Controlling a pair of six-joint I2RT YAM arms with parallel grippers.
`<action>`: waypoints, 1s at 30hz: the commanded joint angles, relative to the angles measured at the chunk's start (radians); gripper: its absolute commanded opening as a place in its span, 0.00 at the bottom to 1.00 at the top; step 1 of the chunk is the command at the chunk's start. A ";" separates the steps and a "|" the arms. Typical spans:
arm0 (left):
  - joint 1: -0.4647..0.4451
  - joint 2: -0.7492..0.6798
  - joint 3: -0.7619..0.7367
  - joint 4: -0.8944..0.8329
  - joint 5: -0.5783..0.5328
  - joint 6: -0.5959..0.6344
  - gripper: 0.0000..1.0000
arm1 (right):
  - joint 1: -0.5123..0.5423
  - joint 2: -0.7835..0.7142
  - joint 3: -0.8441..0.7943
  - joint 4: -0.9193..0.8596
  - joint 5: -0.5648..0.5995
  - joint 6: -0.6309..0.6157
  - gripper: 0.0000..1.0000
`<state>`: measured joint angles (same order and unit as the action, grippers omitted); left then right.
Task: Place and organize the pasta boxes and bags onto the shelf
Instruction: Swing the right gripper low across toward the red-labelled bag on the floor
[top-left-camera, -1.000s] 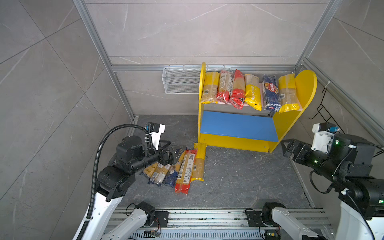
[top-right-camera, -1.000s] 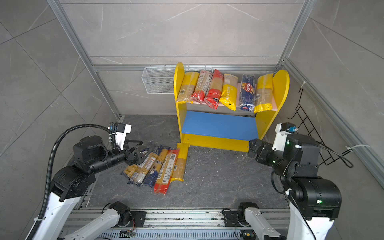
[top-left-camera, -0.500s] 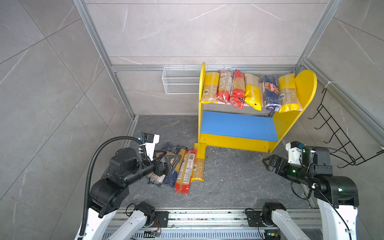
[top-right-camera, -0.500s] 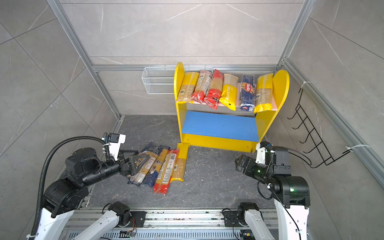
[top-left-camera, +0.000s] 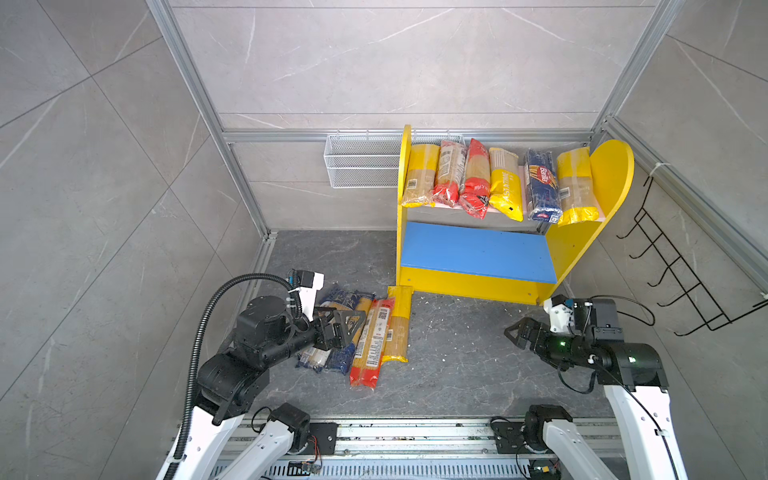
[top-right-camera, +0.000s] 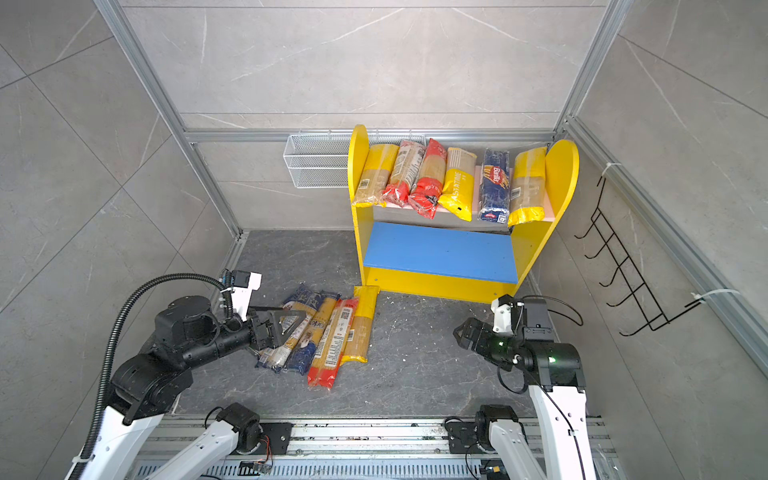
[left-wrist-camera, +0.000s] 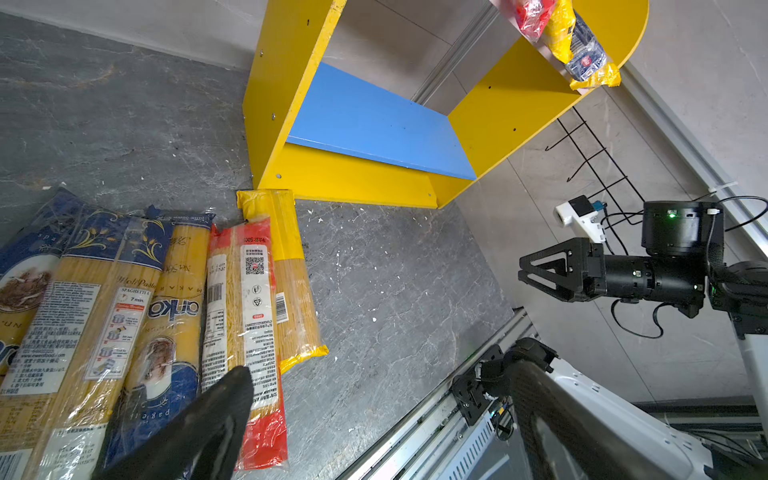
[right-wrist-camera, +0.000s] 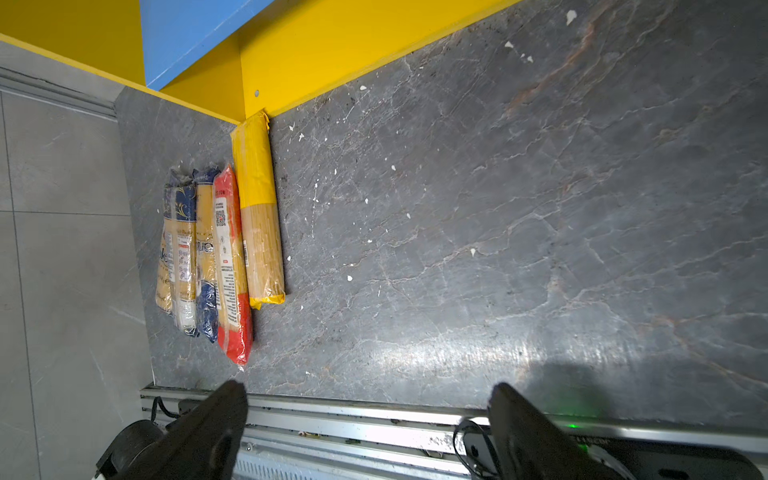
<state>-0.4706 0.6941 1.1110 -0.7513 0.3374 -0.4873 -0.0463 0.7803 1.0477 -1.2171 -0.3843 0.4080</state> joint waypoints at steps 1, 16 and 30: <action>0.004 0.021 0.022 0.062 -0.020 -0.026 1.00 | 0.009 0.060 -0.007 0.096 -0.038 -0.007 0.94; 0.004 0.150 0.072 0.131 -0.035 -0.026 1.00 | 0.491 0.439 0.010 0.405 0.216 0.139 0.93; 0.004 0.174 0.087 0.130 -0.079 0.008 1.00 | 0.715 0.776 0.126 0.583 0.223 0.196 0.93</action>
<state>-0.4706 0.8719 1.1687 -0.6643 0.2787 -0.5060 0.6453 1.5204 1.1187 -0.6708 -0.1764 0.5888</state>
